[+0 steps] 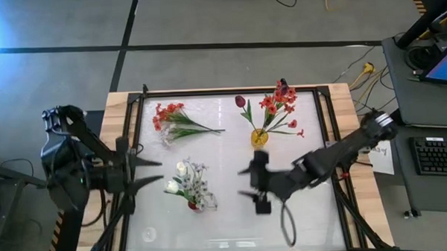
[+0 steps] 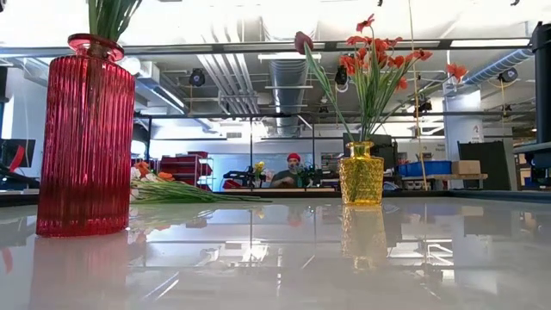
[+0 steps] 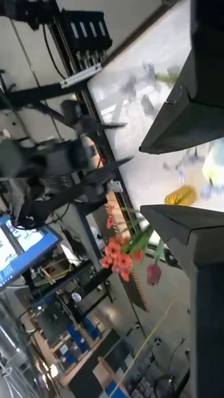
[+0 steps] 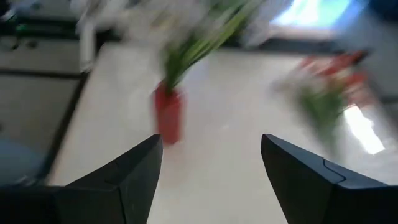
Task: Sort flowers into vase by color
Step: Put the white flowers into the red vase
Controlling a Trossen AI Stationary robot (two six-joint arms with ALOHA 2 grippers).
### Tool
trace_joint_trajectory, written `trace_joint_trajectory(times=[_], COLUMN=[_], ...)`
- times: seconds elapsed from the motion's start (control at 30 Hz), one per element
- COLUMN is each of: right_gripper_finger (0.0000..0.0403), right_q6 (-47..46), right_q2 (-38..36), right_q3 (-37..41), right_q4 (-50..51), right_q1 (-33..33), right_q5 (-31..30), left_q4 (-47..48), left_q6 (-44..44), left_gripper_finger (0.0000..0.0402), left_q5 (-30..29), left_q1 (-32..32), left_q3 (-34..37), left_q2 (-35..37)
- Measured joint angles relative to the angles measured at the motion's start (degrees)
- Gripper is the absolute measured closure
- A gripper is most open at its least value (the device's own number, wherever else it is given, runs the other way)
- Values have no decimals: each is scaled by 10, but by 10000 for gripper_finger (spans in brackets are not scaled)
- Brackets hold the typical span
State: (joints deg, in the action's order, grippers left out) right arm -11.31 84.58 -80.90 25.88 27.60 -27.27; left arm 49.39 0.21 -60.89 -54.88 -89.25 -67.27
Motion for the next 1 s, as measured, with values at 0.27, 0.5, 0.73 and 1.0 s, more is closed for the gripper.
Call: trace_joint_trajectory(times=[0.27,0.5,0.73,1.0], right_gripper_finger=[154,165,170,170], right_q6=[179,263,264,260], right_q2=[-96,-127,-143,-148], right_q3=[1,1,-13,-19], right_q4=[-22,-89,-95,-100], right_q1=[-55,-124,-159,-160], right_q5=[-74,-74,-74,-73], left_q4=[5,1,-16,-25], left_q6=[22,25,38,120], left_gripper_finger=[298,305,305,311], left_q5=[48,49,69,246], left_q1=[131,195,239,392], left_q3=[34,49,49,49], left_q2=[57,73,74,85])
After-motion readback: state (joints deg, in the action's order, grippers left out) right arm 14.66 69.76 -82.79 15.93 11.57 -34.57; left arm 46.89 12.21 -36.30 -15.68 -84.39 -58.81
